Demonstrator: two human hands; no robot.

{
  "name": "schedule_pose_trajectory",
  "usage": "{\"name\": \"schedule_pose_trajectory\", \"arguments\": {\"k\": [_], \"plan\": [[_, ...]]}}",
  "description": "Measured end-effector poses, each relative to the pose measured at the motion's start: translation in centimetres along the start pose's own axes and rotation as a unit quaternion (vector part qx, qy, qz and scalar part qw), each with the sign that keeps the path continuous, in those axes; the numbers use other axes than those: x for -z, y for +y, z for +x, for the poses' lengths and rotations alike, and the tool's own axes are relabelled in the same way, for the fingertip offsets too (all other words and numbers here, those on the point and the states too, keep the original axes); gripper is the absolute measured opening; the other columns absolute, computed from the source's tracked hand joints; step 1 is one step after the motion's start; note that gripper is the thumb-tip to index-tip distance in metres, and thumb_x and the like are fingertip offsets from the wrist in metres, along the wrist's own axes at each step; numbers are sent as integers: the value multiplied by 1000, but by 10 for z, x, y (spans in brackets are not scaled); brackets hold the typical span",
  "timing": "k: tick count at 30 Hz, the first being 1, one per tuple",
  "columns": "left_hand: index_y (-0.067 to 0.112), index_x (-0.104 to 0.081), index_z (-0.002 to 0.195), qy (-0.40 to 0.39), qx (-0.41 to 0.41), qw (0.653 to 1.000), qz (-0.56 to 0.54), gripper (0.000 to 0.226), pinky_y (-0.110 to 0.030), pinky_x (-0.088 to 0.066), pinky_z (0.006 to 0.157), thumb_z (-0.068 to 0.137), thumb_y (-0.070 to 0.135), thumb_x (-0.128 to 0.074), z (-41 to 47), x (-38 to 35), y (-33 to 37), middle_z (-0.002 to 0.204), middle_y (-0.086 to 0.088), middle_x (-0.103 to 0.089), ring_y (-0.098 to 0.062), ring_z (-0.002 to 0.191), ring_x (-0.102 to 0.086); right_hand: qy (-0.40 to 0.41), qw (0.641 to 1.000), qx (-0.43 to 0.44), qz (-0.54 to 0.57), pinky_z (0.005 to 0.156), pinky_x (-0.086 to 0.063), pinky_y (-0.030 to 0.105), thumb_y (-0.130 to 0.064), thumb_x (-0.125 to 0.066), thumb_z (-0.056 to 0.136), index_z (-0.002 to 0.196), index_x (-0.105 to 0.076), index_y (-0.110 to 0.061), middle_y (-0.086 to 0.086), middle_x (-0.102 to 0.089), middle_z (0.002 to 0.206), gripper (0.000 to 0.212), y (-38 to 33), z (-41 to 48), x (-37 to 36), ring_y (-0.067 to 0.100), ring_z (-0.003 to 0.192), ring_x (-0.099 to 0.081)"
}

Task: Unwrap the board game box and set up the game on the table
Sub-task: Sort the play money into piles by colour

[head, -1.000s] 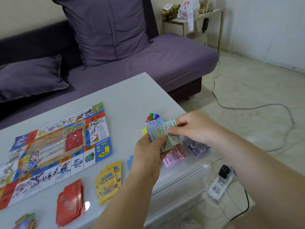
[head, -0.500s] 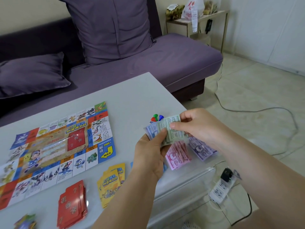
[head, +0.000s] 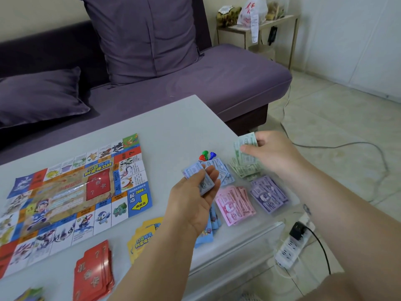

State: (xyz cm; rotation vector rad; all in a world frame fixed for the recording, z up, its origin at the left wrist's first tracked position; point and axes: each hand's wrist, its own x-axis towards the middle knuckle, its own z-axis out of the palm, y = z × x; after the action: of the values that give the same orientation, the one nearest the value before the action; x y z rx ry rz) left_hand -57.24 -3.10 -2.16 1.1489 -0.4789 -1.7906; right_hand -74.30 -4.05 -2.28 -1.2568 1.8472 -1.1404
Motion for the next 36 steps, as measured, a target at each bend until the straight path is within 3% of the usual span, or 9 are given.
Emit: {"name": "schedule_pose_trajectory", "arguments": {"k": [3,6,8,12,15,22,27,30,36], "plan": [[-3,-56,87,-3,9,1000,7,18,-32,-57,70,97,2,-41,-4,1,4,87,-16,-67,-23,80,-65,-12,990,-10,-143,79,-52,37,-37,-70,82,92,-67,-20,1,-71,100,20,12,10,-6,19,91,-66],[-1,-54,89,-25,5,999,28,23,-34,-55,75,98,0,-33,-7,2,6,88,-16,-68,-24,84,-66,49,962,-5,-269,93,-43,38,-54,-63,81,126,-56,-24,0,-57,128,54,10,10,-10,24,117,-52],[3,-57,90,-42,-17,996,70,25,-30,-58,72,98,-1,-34,-6,6,6,82,-10,-72,-19,79,-70,49,979,26,-197,92,-43,35,-51,-60,85,130,-54,-20,-2,-58,125,55,-2,1,-11,19,116,-53],[8,-62,95,-65,-52,989,123,17,-21,-57,59,95,0,-46,-4,11,3,75,-4,-74,-12,70,-71,-127,990,9,-64,66,-42,21,-54,-65,78,93,-70,-15,-2,-69,90,42,-24,-25,-25,10,85,-64],[10,-63,94,-70,-59,987,135,15,-18,-55,56,93,1,-50,-5,12,1,72,-3,-73,-11,66,-70,-153,986,22,-69,55,-41,16,-42,-71,79,76,-68,-16,-4,-65,70,27,-23,-28,-34,3,58,-55],[8,-64,92,-68,-55,990,112,23,-20,-57,61,95,0,-43,-1,21,4,73,-4,-74,-10,66,-70,-170,985,-9,-35,77,-52,31,-36,-71,82,85,-74,-19,0,-74,84,17,-22,-17,-40,16,82,-69],[9,-64,90,-43,-76,989,123,15,-18,-56,60,92,1,-51,3,26,7,69,-1,-73,-8,62,-69,-160,987,-10,-15,64,-44,24,-35,-71,82,86,-74,-16,7,-71,83,19,-27,-15,-47,12,68,-59],[7,-63,88,-22,-75,991,112,13,-17,-54,55,91,-1,-53,7,27,9,63,-2,-70,-6,52,-64,-177,984,-5,-28,56,-34,24,-37,-69,83,86,-74,-13,9,-58,73,25,-29,-14,-51,12,61,-46],[5,-60,87,8,-47,998,52,4,-21,-56,55,90,7,-58,9,31,16,68,-5,-67,-9,57,-65,-108,994,2,-11,63,-41,26,-34,-69,84,78,-72,-16,15,-70,85,19,-27,-3,-52,14,67,-56]]}}
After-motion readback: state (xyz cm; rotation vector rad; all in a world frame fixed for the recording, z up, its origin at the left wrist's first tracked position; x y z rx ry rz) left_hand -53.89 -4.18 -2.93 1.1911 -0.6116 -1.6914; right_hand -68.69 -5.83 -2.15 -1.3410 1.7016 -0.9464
